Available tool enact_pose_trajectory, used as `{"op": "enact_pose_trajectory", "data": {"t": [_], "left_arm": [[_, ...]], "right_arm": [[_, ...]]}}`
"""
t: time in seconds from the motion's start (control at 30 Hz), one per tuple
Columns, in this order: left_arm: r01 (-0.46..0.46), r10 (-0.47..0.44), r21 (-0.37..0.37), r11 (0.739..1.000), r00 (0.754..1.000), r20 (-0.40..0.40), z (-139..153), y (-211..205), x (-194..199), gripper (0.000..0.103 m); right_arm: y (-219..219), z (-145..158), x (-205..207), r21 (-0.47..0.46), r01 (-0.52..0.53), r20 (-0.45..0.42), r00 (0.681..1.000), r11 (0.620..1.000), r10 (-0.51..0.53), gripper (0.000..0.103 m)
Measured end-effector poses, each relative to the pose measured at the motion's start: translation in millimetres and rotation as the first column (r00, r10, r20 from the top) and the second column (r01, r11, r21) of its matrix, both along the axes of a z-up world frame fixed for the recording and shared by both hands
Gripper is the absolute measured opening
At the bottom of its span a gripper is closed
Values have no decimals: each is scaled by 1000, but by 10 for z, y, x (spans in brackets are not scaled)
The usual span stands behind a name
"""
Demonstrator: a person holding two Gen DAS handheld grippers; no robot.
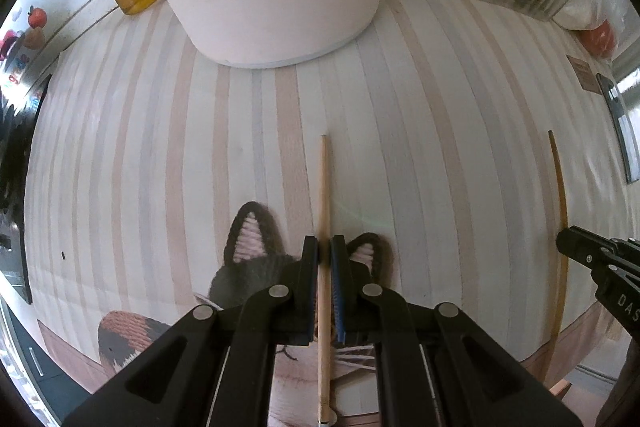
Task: Organize utensils
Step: 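Lift both light chopsticks off the mat toward the cream holder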
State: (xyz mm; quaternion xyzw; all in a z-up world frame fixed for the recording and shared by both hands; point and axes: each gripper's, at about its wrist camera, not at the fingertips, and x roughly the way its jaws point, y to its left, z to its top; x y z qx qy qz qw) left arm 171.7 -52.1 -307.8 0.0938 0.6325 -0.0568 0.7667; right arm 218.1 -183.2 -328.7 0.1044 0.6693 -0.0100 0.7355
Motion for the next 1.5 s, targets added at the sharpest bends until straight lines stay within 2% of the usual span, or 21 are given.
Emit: {"op": "enact_pose_trajectory", "data": {"t": [0.57, 0.73, 0.9, 1.13, 1.5], "left_arm": [[1, -1, 1, 1000, 1000, -2, -14, 12, -4, 5], [-5, 5, -12, 1000, 1000, 9, -6, 7, 4, 4], [2, 1, -50, 999, 998, 55, 229, 12, -72, 4], [34, -19, -111, 993, 991, 134, 645, -23, -128, 4], [85, -44, -158, 984, 968, 247, 1177, -145, -103, 4]], "right_arm": [[33, -6, 124, -16, -31, -18, 999, 999, 30, 8], [28, -15, 148, -6, -20, 10, 1000, 1000, 20, 7], [-92, 22, 63, 74, 58, 68, 996, 996, -63, 7], [-179, 300, -98, 122, 94, 199, 973, 988, -117, 7], [-191, 804, -200, 157, 119, 402, 899, 980, -174, 7]]}}
